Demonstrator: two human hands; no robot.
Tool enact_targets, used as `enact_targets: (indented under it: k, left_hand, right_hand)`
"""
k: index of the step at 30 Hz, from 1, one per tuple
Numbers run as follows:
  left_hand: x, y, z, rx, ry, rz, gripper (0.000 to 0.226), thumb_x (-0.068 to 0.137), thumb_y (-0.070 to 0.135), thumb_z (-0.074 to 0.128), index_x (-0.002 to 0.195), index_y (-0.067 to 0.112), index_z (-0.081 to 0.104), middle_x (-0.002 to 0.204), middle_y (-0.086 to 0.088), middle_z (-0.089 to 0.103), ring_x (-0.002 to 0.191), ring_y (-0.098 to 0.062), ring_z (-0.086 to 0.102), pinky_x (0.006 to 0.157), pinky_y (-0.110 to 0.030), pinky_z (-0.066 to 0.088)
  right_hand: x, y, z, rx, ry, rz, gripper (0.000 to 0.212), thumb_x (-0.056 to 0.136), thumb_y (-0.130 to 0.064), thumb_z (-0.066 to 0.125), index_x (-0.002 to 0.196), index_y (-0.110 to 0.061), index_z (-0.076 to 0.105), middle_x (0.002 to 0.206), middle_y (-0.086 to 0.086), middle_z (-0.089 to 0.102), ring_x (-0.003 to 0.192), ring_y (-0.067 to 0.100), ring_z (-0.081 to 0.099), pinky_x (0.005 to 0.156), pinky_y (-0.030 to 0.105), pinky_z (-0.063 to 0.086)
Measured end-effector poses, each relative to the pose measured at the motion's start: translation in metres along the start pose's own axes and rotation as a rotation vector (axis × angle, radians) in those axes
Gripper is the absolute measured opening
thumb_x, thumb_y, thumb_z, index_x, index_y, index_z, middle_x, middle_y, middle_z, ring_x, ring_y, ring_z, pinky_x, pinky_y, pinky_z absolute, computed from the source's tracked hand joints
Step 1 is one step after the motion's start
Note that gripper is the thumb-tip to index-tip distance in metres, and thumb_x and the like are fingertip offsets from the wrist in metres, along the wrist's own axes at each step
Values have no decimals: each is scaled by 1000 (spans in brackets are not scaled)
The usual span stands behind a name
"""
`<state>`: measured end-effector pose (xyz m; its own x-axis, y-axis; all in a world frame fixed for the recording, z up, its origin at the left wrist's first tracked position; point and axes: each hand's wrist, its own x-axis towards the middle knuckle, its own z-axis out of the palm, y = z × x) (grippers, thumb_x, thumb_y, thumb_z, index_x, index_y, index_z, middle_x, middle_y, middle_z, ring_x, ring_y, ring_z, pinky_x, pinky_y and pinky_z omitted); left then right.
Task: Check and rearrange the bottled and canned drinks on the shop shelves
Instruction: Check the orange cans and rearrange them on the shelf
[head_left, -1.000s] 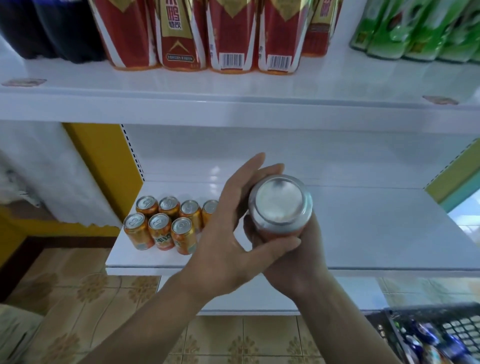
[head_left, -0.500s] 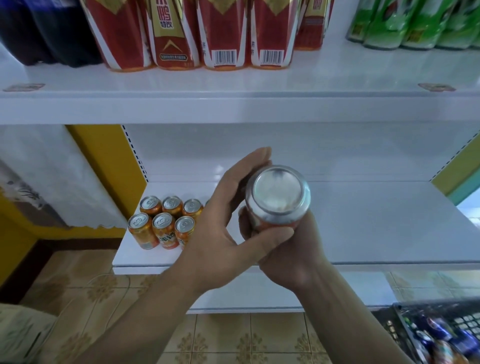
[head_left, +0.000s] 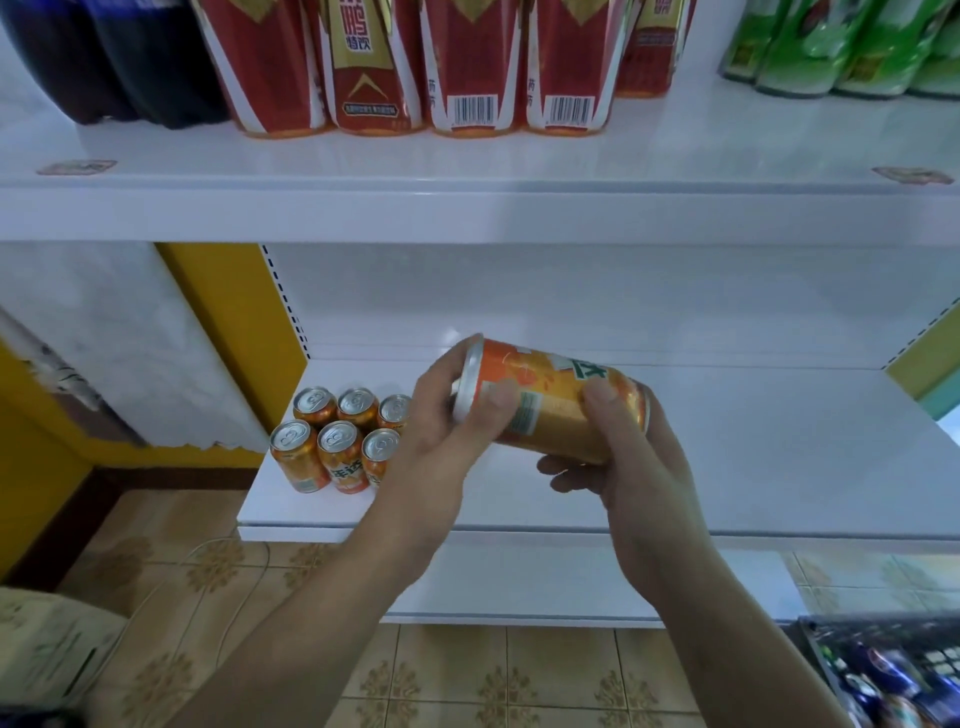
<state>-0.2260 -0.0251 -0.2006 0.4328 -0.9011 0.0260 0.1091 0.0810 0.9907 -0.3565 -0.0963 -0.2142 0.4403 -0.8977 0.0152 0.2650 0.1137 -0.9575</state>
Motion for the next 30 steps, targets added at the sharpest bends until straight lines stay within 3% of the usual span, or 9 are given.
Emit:
enact_targets:
  k: [3, 5, 7, 10, 13, 18, 22, 28, 30]
  left_hand:
    - [-1, -3, -4, -79, -23, 26, 44, 76, 44, 71, 117, 57, 60, 123, 18, 61, 114, -11, 64, 88, -29, 57]
    - [-1, -2, -2, -171, 43, -37, 48, 70, 49, 69, 117, 44, 65, 122, 7, 65, 109, -17, 68, 85, -32, 59]
    - [-2, -3, 0, -190, 48, -105, 63, 64, 59, 65, 122, 33, 63, 120, -1, 68, 107, -18, 70, 87, -35, 60]
    - [0, -6, -1, -151, 0, -104, 57, 65, 56, 65, 120, 39, 61, 114, 8, 70, 106, -12, 69, 96, -33, 56]
    - [0, -6, -4, -116, -51, -33, 39, 72, 44, 66, 110, 56, 64, 114, 20, 66, 107, -8, 67, 89, -29, 57]
    - [1, -6, -4, -194, 4, -104, 49, 73, 52, 61, 117, 32, 66, 116, -1, 71, 103, -19, 72, 85, -35, 60]
    - [-2, -10, 1, -139, -20, -74, 53, 70, 51, 74, 120, 43, 61, 121, 8, 67, 108, -14, 69, 92, -31, 57]
    - [5, -8, -4, -159, 62, -93, 47, 73, 60, 66, 117, 42, 62, 117, 6, 69, 106, -14, 69, 90, -32, 58]
    - [6, -6, -6, -83, -20, -24, 44, 81, 55, 71, 121, 40, 59, 115, 10, 69, 109, -11, 67, 91, -29, 56]
  right_hand:
    - [1, -1, -3, -113, -36, 8, 52, 75, -60, 63, 118, -32, 55, 104, 2, 69, 77, 16, 73, 61, 23, 57]
    - [1, 2, -6, -237, -79, -77, 50, 82, -62, 70, 124, -46, 48, 122, -10, 60, 99, 7, 68, 71, 24, 59]
    - [0, 2, -9, -356, -111, -163, 55, 76, -59, 71, 124, -57, 43, 124, -22, 55, 108, 4, 63, 78, 26, 60]
    - [2, -2, -6, -299, -36, -113, 45, 78, -63, 75, 115, -49, 52, 117, -9, 59, 92, 6, 68, 63, 23, 57]
    - [4, -3, -5, -226, -25, 25, 47, 79, -63, 62, 118, -39, 53, 116, 5, 62, 84, 7, 71, 59, 22, 56]
    - [0, 1, -10, -303, -67, -117, 46, 81, -44, 63, 125, -47, 48, 126, -3, 56, 99, 9, 69, 65, 23, 57]
    - [4, 3, -7, -190, 45, 13, 44, 86, -60, 65, 118, -31, 58, 113, 15, 64, 77, 20, 73, 55, 24, 55]
    - [-1, 10, -7, -297, -48, -65, 53, 84, -44, 65, 133, -40, 47, 111, -3, 65, 88, 19, 72, 64, 27, 59]
    - [0, 9, -1, -200, 38, -5, 44, 85, -52, 69, 121, -29, 58, 94, 2, 70, 69, 21, 71, 57, 26, 56]
